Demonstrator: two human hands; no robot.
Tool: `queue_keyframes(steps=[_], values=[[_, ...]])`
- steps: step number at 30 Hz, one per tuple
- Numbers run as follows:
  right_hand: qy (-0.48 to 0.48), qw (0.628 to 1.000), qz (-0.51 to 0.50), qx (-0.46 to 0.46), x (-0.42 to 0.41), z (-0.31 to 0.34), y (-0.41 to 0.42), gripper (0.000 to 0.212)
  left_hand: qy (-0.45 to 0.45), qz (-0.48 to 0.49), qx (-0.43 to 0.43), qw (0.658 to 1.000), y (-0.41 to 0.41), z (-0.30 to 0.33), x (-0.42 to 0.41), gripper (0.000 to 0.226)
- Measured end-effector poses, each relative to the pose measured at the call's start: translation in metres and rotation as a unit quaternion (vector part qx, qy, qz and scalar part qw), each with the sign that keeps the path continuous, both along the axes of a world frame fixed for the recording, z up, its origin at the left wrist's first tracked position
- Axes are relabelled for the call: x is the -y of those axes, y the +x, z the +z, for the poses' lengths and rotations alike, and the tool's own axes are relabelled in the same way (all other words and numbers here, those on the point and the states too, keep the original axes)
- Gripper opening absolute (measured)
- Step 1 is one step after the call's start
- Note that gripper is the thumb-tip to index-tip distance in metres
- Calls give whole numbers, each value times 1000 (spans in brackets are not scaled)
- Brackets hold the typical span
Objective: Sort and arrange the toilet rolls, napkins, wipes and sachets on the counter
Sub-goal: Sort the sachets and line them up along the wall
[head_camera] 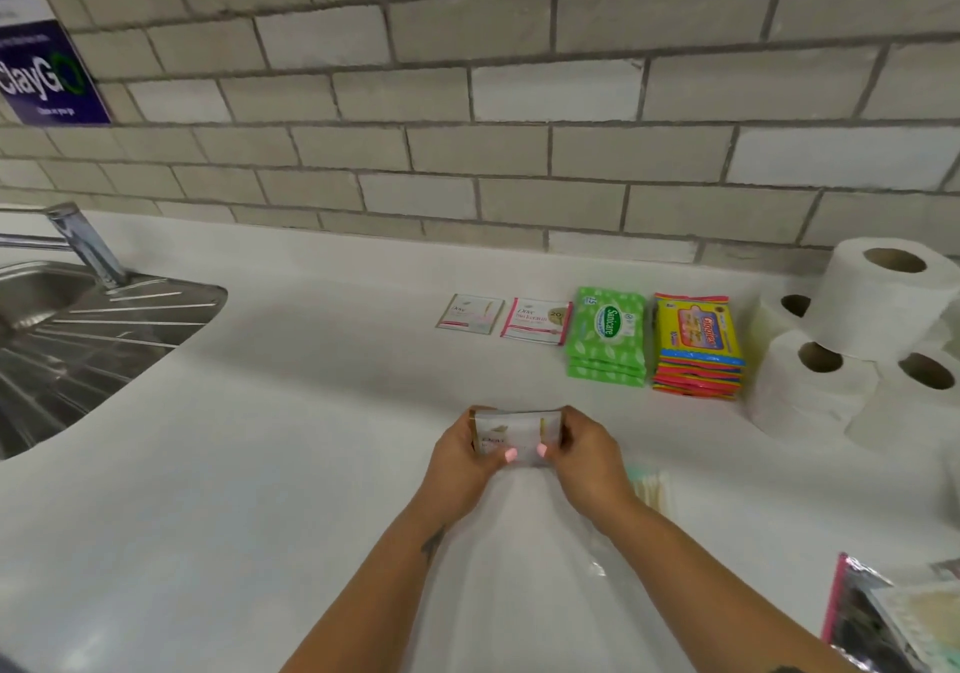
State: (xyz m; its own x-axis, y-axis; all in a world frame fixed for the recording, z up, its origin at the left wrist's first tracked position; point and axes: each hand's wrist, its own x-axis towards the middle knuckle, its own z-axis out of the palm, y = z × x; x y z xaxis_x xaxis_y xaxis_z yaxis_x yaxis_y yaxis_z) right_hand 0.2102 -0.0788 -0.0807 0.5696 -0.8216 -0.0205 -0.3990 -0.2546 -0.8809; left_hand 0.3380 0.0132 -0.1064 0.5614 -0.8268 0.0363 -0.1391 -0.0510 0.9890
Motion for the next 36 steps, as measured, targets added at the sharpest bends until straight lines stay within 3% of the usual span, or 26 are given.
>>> queue_keyframes(steps=[3, 5, 8, 10, 12, 15, 19, 21, 23, 26, 31, 36], values=[[14, 1000, 9, 7, 6, -5, 5, 13, 27, -6, 24, 999, 7, -3, 7, 40], [3, 1000, 14, 8, 13, -4, 12, 23, 34, -20, 35, 999, 17, 0, 13, 44], [4, 999, 1, 43, 21, 2, 26, 44, 46, -49, -14, 998, 38, 11, 22, 63], [-24, 996, -4, 82, 24, 5, 37, 54, 55, -82, -53, 994, 55, 22, 29, 58], [-185, 980, 26, 68, 32, 5, 48, 56, 81, -106, -69, 989, 75, 35, 38, 50], [-444, 887, 127, 17, 49, 1, 70, 58, 132, -124, -110, 977, 107, 49, 55, 45], [-547, 817, 178, -44, 74, -2, 113, 51, 185, -134, -118, 966, 149, 56, 85, 32], [-561, 805, 185, -50, 87, -3, 133, 50, 211, -106, -97, 967, 166, 60, 101, 13], [-557, 809, 186, -44, 100, -4, 149, 46, 231, -72, -89, 966, 183, 61, 118, 11], [-548, 817, 177, -39, 116, -6, 169, 37, 258, -51, -72, 962, 203, 59, 143, 18], [-515, 838, 166, -75, 139, -14, 191, 49, 281, -51, -14, 958, 221, 51, 174, 39], [-485, 847, 178, -122, 146, -28, 205, 51, 307, -55, 81, 947, 224, 41, 186, 39]])
